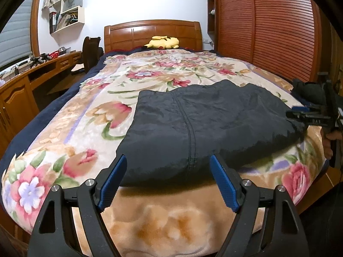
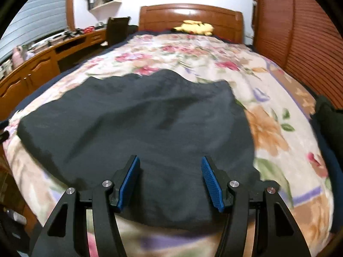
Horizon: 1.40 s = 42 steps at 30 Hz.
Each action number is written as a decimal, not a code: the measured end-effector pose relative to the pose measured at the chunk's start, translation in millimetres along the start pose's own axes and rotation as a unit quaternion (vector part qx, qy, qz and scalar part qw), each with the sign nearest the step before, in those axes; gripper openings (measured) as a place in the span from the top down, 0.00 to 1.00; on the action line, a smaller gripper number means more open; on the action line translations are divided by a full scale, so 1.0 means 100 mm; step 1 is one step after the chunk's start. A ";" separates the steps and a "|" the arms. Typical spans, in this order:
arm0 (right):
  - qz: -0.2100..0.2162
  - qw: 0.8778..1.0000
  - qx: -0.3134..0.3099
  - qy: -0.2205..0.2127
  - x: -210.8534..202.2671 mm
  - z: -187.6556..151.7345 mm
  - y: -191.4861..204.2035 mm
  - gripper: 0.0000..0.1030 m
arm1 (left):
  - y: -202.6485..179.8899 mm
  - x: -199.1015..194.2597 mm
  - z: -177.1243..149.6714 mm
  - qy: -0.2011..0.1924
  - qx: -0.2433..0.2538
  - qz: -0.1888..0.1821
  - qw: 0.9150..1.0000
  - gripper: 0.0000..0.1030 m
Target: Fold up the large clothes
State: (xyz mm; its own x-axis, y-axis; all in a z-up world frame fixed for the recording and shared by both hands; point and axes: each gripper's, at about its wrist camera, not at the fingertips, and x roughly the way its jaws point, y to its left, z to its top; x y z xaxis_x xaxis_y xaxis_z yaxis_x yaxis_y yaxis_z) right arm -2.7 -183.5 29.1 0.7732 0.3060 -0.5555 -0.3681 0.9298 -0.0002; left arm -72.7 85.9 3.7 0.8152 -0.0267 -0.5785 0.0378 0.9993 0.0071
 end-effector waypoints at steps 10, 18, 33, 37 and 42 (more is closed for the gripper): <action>0.070 0.997 -0.025 -0.033 0.24 0.00 0.50 0.40 | -0.01 -0.01 -0.06 0.000 -0.008 -0.005 1.000 0.22; 0.067 0.996 -0.051 0.024 0.60 -0.10 0.67 0.40 | 0.00 0.01 -0.08 0.003 -0.007 0.001 1.000 0.22; 0.052 0.995 -0.080 0.011 0.49 -0.11 0.84 0.40 | 0.23 0.43 0.02 0.027 -0.051 0.047 0.997 0.22; 0.048 0.995 -0.088 0.009 0.45 -0.13 0.89 0.40 | 0.36 0.51 -0.09 0.049 -0.064 0.056 0.995 0.21; 0.046 0.995 -0.092 0.008 0.44 -0.13 0.91 0.40 | 0.46 0.54 -0.15 0.065 -0.082 0.045 0.993 0.18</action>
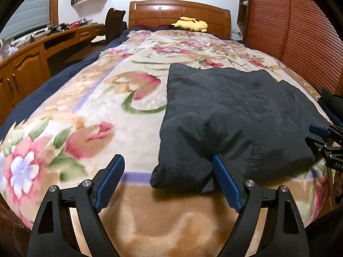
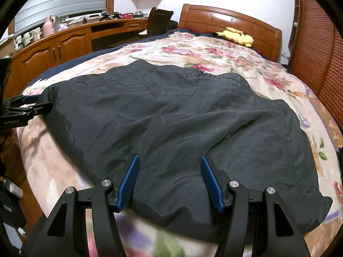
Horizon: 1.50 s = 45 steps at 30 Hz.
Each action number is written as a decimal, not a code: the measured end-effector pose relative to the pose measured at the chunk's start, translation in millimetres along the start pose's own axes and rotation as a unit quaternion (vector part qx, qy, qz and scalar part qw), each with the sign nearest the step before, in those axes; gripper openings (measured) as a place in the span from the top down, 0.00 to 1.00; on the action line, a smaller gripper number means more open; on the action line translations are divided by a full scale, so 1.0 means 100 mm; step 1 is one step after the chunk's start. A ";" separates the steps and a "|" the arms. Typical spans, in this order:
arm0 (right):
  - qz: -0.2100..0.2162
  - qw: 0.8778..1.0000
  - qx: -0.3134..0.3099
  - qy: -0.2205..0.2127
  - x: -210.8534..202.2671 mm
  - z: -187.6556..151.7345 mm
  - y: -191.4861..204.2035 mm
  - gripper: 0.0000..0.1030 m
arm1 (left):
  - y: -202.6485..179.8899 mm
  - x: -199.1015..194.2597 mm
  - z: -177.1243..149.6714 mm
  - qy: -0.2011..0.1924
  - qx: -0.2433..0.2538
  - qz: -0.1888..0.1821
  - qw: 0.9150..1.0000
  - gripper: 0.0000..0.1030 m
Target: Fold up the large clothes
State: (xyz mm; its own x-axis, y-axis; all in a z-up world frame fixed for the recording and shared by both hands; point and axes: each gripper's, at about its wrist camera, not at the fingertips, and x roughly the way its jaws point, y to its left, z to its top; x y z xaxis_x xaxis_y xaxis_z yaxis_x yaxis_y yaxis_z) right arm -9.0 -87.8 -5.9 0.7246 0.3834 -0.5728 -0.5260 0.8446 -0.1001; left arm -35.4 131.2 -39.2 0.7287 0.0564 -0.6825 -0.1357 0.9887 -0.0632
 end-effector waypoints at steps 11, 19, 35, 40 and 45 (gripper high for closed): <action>0.001 1.000 -0.001 -0.001 -0.01 -0.01 0.00 0.40 | 0.06 0.10 0.02 0.022 -0.030 -0.059 0.998 0.37; 0.003 1.000 -0.007 -0.002 -0.04 -0.03 -0.03 0.40 | -0.18 -0.12 0.20 0.007 -0.010 -0.075 0.997 0.87; 0.037 0.999 0.009 0.011 -0.18 -0.06 -0.22 0.40 | -1.35 -0.87 0.98 -0.110 0.107 -0.085 0.984 0.89; 0.022 1.000 0.015 -0.002 -0.40 -0.16 -0.36 0.40 | -1.75 -0.92 1.08 -0.115 0.143 -0.100 0.978 0.89; -0.017 0.999 0.043 -0.008 -0.64 -0.34 -0.67 0.40 | -2.13 -0.92 1.09 -0.114 0.174 -0.109 0.972 0.90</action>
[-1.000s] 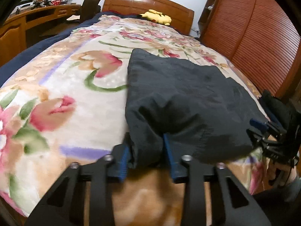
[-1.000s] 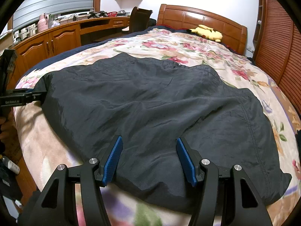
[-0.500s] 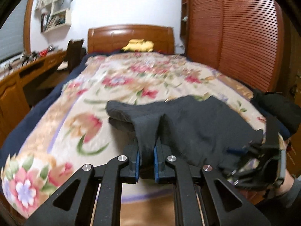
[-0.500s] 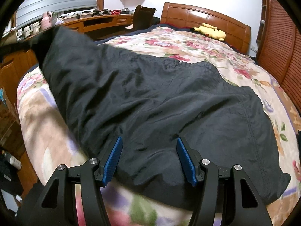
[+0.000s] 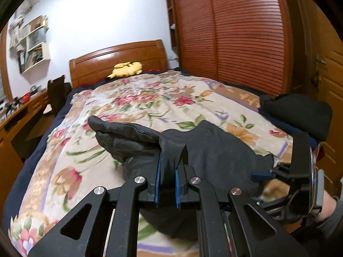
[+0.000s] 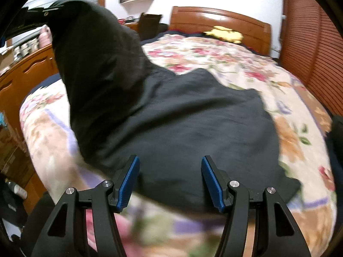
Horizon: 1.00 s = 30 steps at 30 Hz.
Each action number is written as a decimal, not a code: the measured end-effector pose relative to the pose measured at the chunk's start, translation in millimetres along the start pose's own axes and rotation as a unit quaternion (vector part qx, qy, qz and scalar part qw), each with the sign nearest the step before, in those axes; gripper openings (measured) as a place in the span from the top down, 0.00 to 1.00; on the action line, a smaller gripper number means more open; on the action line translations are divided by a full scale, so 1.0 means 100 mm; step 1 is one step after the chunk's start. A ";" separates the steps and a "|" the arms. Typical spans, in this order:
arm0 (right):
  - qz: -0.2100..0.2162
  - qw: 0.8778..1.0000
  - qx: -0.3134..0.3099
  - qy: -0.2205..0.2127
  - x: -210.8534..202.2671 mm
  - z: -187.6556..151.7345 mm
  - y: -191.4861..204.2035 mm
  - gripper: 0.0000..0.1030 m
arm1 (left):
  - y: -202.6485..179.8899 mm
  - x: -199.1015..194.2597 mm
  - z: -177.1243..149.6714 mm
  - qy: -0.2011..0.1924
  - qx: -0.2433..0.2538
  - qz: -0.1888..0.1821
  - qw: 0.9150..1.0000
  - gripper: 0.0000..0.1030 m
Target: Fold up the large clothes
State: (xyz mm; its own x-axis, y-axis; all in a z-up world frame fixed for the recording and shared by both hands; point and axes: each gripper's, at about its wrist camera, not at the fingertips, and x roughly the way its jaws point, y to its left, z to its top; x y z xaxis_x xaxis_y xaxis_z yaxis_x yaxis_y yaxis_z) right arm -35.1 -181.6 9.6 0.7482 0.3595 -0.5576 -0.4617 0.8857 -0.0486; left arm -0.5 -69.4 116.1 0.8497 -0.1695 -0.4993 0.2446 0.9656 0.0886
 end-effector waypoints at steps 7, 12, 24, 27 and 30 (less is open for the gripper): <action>-0.041 0.998 0.052 -0.004 -0.23 -0.15 -0.51 0.40 | -0.61 0.26 0.19 0.016 0.036 -0.041 0.998 0.91; -0.055 0.994 0.094 -0.022 -0.44 -0.21 -0.77 0.40 | -1.09 0.41 0.21 0.030 0.055 -0.091 0.994 0.91; -0.073 0.991 0.105 -0.031 -0.56 -0.28 -0.76 0.40 | -1.24 0.52 -0.09 0.057 0.025 -0.122 0.991 0.83; -0.068 0.991 0.106 -0.038 -0.59 -0.28 -0.78 0.40 | -1.12 0.35 -0.08 0.039 0.006 -0.132 0.990 0.62; -0.064 0.991 0.104 -0.049 -0.61 -0.26 -0.78 0.40 | -0.98 0.15 -0.11 0.013 0.004 -0.115 0.993 0.43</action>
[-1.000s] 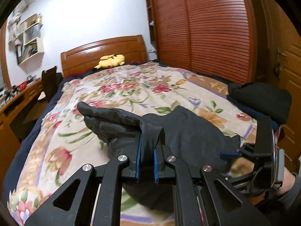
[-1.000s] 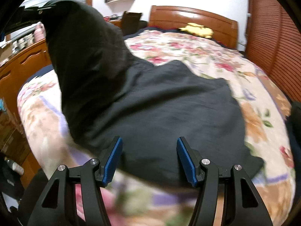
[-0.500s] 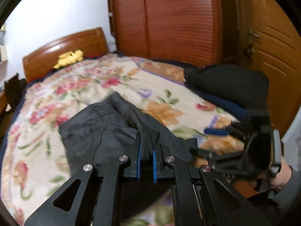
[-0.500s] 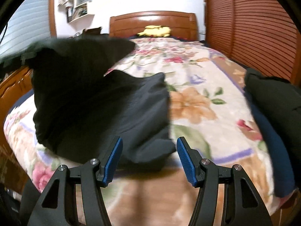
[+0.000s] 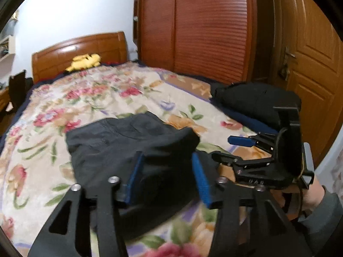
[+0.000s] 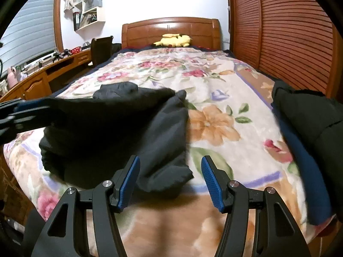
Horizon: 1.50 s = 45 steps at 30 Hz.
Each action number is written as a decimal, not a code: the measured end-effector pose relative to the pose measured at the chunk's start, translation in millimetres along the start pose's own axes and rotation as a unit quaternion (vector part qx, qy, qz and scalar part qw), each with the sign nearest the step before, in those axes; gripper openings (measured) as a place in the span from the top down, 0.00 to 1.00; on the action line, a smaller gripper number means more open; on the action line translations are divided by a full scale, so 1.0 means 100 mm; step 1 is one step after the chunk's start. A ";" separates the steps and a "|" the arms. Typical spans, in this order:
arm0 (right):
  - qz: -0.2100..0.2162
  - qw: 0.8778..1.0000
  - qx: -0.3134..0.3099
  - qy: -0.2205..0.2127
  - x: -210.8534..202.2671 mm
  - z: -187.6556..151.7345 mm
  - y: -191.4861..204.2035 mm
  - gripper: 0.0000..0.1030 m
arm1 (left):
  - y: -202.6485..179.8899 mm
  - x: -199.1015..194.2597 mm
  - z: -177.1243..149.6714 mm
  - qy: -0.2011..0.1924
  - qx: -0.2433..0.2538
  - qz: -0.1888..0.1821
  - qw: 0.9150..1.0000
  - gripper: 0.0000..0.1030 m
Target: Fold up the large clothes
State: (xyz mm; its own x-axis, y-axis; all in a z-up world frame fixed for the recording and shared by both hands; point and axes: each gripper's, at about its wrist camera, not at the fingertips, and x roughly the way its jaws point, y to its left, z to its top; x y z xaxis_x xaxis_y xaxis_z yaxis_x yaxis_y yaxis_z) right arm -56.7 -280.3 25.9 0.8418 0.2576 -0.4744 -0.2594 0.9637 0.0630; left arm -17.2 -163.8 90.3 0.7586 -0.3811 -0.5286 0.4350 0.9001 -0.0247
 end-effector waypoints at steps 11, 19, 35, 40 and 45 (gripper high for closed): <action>0.014 0.999 0.002 -0.048 -0.15 0.07 0.05 0.40 | 0.63 -0.37 -0.40 -0.017 -0.029 0.058 0.998 0.22; 0.029 0.997 -0.015 -0.071 -0.21 0.04 0.18 0.40 | 0.94 -0.39 -0.64 -0.008 -0.038 0.099 0.994 0.22; 0.073 0.993 -0.037 -0.090 -0.01 0.19 0.46 0.40 | 1.10 -0.43 -0.97 0.004 -0.050 0.108 0.993 0.22; 0.068 0.994 -0.051 -0.074 0.17 0.19 0.58 0.40 | 1.13 -0.44 -1.01 0.007 -0.053 0.112 0.992 0.22; 0.068 0.995 -0.051 -0.046 0.41 0.22 0.59 0.40 | 1.15 -0.44 -1.02 0.008 -0.057 0.110 0.992 0.22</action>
State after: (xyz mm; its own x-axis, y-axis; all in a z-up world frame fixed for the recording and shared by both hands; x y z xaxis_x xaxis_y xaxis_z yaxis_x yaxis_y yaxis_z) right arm -27.4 -211.1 29.2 0.8340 0.3959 -0.3842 -0.4171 0.9083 0.0305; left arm -50.6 -22.0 24.1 0.8203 -0.1701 -0.5460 0.2010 0.9796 -0.0032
